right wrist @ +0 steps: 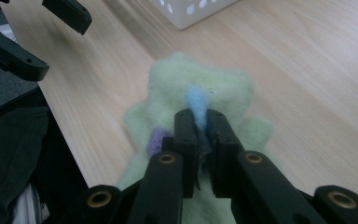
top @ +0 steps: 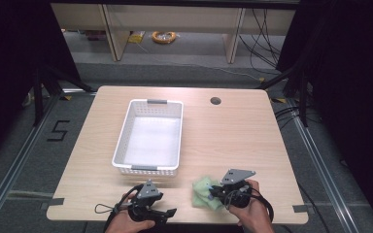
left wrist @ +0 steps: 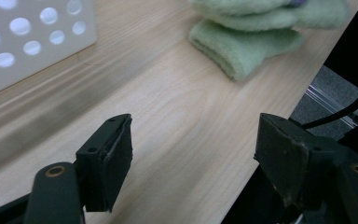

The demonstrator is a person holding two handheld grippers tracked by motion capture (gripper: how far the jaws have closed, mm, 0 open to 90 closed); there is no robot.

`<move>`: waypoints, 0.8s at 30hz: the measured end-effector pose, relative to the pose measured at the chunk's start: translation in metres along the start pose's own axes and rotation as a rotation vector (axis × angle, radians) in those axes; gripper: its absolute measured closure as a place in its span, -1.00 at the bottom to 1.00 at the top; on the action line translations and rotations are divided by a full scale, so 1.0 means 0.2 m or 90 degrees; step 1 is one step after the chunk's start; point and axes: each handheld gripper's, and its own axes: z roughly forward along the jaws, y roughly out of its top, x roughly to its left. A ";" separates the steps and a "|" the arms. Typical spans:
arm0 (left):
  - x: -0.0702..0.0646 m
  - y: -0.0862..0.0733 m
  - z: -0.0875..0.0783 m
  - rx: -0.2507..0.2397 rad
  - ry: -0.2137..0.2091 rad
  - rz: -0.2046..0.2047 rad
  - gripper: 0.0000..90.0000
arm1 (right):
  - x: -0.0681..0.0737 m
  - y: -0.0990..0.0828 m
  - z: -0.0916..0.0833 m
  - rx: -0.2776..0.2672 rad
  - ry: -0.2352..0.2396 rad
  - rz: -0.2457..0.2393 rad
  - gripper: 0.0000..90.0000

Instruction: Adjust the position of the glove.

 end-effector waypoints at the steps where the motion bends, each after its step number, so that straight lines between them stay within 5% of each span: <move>1: -0.01 0.00 0.00 0.000 -0.007 0.000 -0.39 | 0.01 -0.01 0.02 -0.006 -0.005 0.002 0.86; 3: -0.03 0.00 0.01 -0.005 -0.014 0.006 -0.38 | 0.01 -0.01 0.03 0.016 0.002 0.013 0.83; 11: -0.11 0.01 0.04 -0.002 -0.036 0.018 -0.35 | 0.02 0.00 0.03 0.006 0.022 0.038 0.54; 13: -0.13 0.01 0.06 0.000 -0.038 0.015 -0.34 | 0.00 0.02 -0.01 -0.018 0.027 0.015 0.47; 17: -0.20 0.04 0.10 0.000 -0.053 0.019 -0.32 | -0.06 0.11 -0.06 -0.012 0.009 -0.028 0.42; 18: -0.20 0.05 0.11 0.004 -0.055 0.038 -0.31 | -0.09 0.13 -0.05 -0.012 0.007 -0.039 0.42; 19: -0.23 0.05 0.13 0.005 -0.058 0.024 -0.31 | -0.11 0.14 -0.04 -0.017 0.010 -0.038 0.42; 24: -0.31 0.11 0.21 0.010 -0.076 0.047 -0.28 | -0.18 0.21 0.06 0.005 0.042 -0.031 0.40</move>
